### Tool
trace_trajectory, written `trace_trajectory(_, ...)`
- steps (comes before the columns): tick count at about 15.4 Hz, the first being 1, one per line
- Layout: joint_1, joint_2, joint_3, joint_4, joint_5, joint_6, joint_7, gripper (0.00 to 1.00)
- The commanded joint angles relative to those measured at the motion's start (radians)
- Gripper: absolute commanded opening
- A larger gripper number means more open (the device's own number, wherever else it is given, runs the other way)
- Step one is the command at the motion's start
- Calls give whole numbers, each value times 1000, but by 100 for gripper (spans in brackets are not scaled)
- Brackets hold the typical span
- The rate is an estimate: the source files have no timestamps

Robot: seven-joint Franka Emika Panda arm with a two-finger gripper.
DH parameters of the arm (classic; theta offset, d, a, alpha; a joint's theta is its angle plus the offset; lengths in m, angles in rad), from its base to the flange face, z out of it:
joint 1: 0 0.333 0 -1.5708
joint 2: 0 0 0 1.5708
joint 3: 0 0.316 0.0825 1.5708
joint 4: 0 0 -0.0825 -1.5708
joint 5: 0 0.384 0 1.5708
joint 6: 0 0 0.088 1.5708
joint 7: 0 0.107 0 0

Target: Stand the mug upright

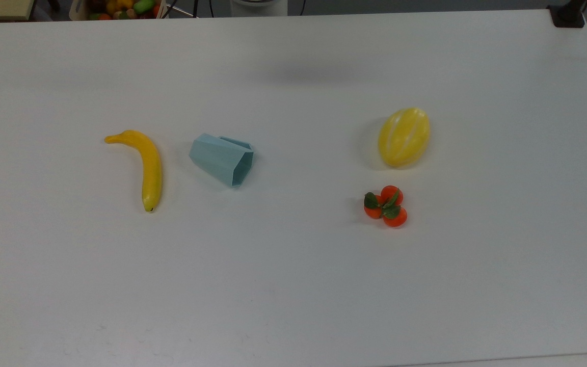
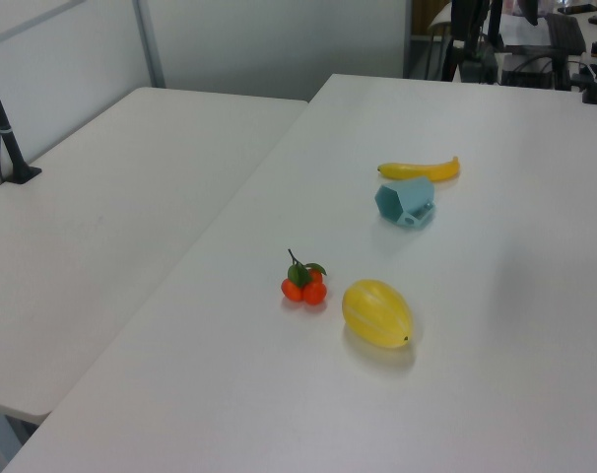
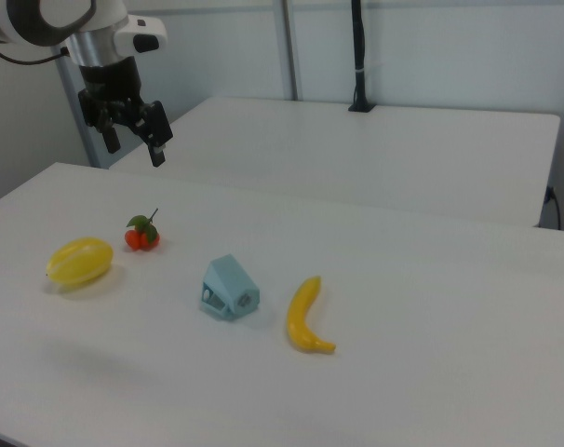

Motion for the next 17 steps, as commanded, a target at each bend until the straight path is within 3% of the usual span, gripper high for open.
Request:
trace_trajectory(1,-14,-13,11,-11,8,20,4,100)
trace_trajectory(14,-14,-11,-3,-18,3,18,4,100)
trace_trajectory(17,5,13,2,-6,-70,17,32,100)
